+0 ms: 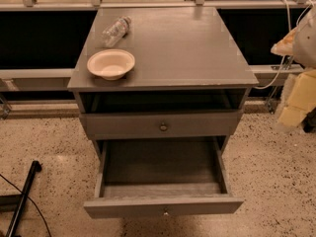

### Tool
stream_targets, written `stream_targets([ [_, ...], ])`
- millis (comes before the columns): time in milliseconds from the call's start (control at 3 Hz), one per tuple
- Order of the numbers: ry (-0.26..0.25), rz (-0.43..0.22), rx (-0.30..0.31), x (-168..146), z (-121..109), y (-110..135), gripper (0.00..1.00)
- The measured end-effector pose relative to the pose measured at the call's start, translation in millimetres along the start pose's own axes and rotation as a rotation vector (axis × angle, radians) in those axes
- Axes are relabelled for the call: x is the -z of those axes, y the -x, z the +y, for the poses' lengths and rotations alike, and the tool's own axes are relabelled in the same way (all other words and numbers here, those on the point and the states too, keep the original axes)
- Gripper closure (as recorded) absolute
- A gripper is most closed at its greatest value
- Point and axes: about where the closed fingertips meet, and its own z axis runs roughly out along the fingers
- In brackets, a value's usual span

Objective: Close middle drawer

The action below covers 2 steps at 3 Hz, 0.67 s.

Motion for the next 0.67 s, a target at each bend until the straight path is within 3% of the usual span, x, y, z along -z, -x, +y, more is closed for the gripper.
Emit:
stream_targets([
  [333, 0.0, 0.0, 0.0, 0.0, 0.0, 0.0, 0.0],
  [667, 0.025, -0.009, -0.002, -27.3, 7.3, -8.2, 0.0],
])
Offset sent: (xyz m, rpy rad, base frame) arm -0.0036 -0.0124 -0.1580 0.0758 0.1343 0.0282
